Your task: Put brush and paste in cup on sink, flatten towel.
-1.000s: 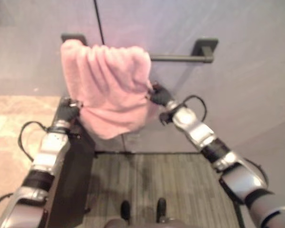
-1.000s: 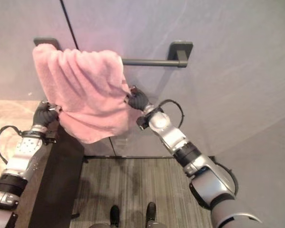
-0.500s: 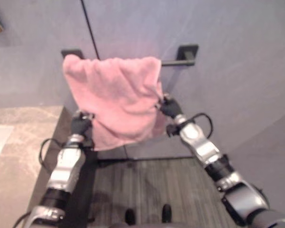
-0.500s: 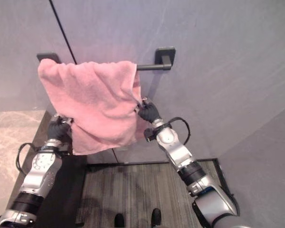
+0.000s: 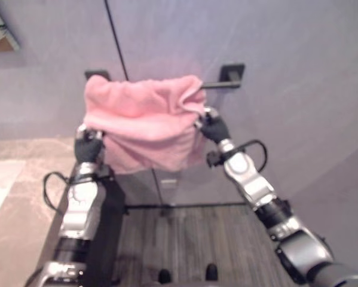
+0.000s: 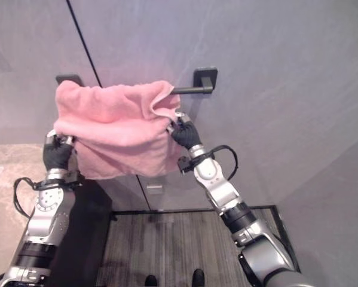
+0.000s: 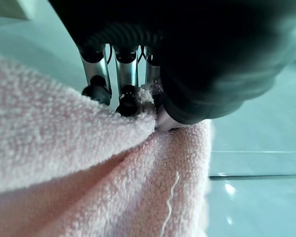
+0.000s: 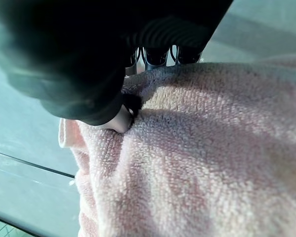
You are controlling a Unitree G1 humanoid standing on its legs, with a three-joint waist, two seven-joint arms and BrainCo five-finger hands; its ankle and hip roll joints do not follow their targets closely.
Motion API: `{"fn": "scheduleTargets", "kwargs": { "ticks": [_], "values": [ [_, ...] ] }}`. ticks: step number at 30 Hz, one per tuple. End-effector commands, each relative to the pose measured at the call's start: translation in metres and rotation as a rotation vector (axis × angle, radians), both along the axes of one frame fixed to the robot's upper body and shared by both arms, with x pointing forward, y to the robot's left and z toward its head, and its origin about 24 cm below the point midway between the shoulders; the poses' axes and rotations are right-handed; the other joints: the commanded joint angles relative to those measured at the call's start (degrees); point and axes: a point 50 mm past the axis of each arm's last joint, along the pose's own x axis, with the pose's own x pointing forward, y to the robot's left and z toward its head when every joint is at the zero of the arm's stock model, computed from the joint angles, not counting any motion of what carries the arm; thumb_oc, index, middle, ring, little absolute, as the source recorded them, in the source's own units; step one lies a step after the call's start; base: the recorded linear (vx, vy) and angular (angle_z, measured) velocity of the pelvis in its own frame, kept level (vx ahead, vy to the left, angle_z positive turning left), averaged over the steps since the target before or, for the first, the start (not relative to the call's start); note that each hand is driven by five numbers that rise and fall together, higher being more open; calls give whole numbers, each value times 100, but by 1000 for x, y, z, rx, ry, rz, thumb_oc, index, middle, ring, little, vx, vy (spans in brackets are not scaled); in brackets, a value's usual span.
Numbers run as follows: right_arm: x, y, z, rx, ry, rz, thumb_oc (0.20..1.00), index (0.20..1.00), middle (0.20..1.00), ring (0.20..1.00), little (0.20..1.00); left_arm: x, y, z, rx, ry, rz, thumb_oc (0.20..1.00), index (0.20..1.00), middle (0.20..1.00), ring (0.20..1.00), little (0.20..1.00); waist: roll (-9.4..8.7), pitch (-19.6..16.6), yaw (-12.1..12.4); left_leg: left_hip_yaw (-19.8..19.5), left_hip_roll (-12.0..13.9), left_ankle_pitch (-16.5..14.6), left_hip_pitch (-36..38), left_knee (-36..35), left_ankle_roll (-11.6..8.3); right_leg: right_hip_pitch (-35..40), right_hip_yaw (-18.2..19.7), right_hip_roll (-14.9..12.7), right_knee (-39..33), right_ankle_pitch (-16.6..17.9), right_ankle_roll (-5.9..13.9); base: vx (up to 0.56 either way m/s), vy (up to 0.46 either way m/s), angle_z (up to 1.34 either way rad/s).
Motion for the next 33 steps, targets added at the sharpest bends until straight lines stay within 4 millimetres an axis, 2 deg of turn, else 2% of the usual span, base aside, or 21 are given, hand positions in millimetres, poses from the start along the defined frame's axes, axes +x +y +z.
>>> {"fn": "scheduleTargets", "kwargs": {
  "ticks": [1,3,4,5,7,8,9,10,12,16,19,20,21,25,26,27,28,29,30,31,33],
  "values": [
    [-9,7,41,83,-212,51,200,200,200,200,200,0,-7,37,27,-200,-95,200,200,200,200,200,-110,-393,46,-21,31,-458,-23,80,118,263,-328,-486,35,-337,363,0,0,0],
    [-9,4,33,90,-182,31,200,200,200,200,200,2,-14,29,35,-157,-132,200,200,200,200,200,-99,-390,20,-16,32,-463,-16,80,122,266,-324,-484,35,-336,359,0,0,0],
    [-8,0,23,112,-144,7,200,200,200,200,200,6,-17,25,176,-110,-134,200,200,200,200,200,-73,-377,-8,-21,34,-477,16,80,116,297,-329,-481,35,-349,360,0,0,0],
    [-10,-1,23,116,-147,13,200,200,200,200,200,6,-16,36,208,-150,-114,200,200,200,200,200,-69,-378,-2,-26,37,-466,8,80,116,290,-327,-481,35,-342,353,0,0,0],
    [-20,1,34,110,-214,44,200,200,200,200,200,1,-14,39,76,-192,-127,200,200,200,200,200,-68,-376,-25,-26,38,-475,16,80,119,297,-328,-480,35,-360,355,0,0,0],
    [-16,-1,30,89,-203,17,200,200,200,200,200,4,-17,30,89,-149,-139,200,200,200,200,200,-60,-374,-47,-20,38,-482,35,80,125,296,-313,-477,35,-355,354,0,0,0],
    [-16,-1,30,89,-203,17,200,200,200,200,200,4,-17,30,89,-149,-139,200,200,200,200,200,-60,-373,-46,-19,38,-482,35,80,125,296,-312,-477,35,-355,354,0,0,0],
    [-15,-3,29,117,-190,0,200,200,200,200,200,5,-20,32,206,-134,-144,200,200,200,200,200,-45,-377,-36,-9,37,-485,48,80,127,304,-304,-477,35,-352,359,0,0,0],
    [-16,-3,32,139,-211,-13,200,200,200,200,200,0,-14,32,124,-149,-119,200,200,200,200,200,-27,-383,-15,23,40,-494,62,80,133,293,-279,-476,35,-350,363,23,-7,-5],
    [-17,-5,23,98,-187,-18,200,200,200,200,200,-2,-14,20,198,-81,-144,200,200,200,200,200,-3,-383,-9,30,38,-506,84,80,144,297,-259,-470,35,-358,362,2,-1,-1],
    [-19,-9,23,101,-187,-30,200,200,200,200,200,-4,-9,14,97,-73,-106,200,200,200,200,200,-4,-377,-16,33,39,-514,106,80,146,316,-260,-464,35,-367,359,0,0,0],
    [-19,-11,20,79,-179,-35,200,200,200,200,200,-4,-8,6,150,-24,-111,200,200,200,200,200,4,-377,-20,34,37,-513,108,80,145,314,-260,-461,35,-374,360,0,0,0],
    [-19,-12,20,74,-183,-34,200,200,200,200,200,-4,-7,9,210,-25,-96,200,200,200,200,200,5,-378,-11,26,37,-510,107,80,141,320,-264,-462,35,-375,359,0,0,0],
    [-24,-20,36,171,-273,-95,200,200,200,200,200,-10,-2,19,161,-89,-53,200,200,200,200,200,25,-370,13,-1,34,-511,90,80,147,326,-298,-467,35,-383,365,0,0,0],
    [-27,-24,41,199,-306,-115,200,200,200,200,200,-15,-1,29,200,-136,-41,200,200,200,200,200,36,-360,29,-21,32,-512,79,80,149,330,-316,-470,35,-389,366,0,0,0],
    [-26,-23,39,147,-319,-128,200,200,200,200,200,-21,1,32,185,-159,-54,200,200,200,200,200,29,-349,48,-37,24,-514,56,80,151,311,-330,-472,35,-393,372,9,-6,4],
    [-22,-20,29,124,-261,-115,200,200,200,200,200,-16,-1,24,182,-118,-67,200,200,200,200,200,23,-345,26,-30,21,-511,61,80,149,309,-324,-472,35,-379,373,0,-4,4],
    [-22,-20,29,124,-262,-115,200,200,200,200,200,-16,-1,24,182,-119,-67,200,200,200,200,200,25,-342,30,-29,21,-512,62,80,149,309,-323,-472,35,-379,373,-3,-5,4],
    [-20,-20,21,115,-218,-111,200,200,200,200,200,-11,-3,18,262,-68,-69,200,200,200,200,200,22,-343,19,-20,21,-514,72,80,149,320,-316,-471,35,-374,376,0,0,0],
    [-25,-21,25,137,-226,-78,200,200,200,200,200,-8,0,36,336,-130,-21,200,200,200,200,200,34,-336,23,-33,27,-509,75,80,138,337,-335,-466,35,-377,373,0,0,0],
    [-28,-22,31,140,-257,-67,200,200,200,200,200,-17,3,44,281,-184,-31,200,200,200,200,200,32,-329,29,-55,21,-512,70,80,141,345,-349,-468,35,-397,383,0,0,0]
  ]
}}
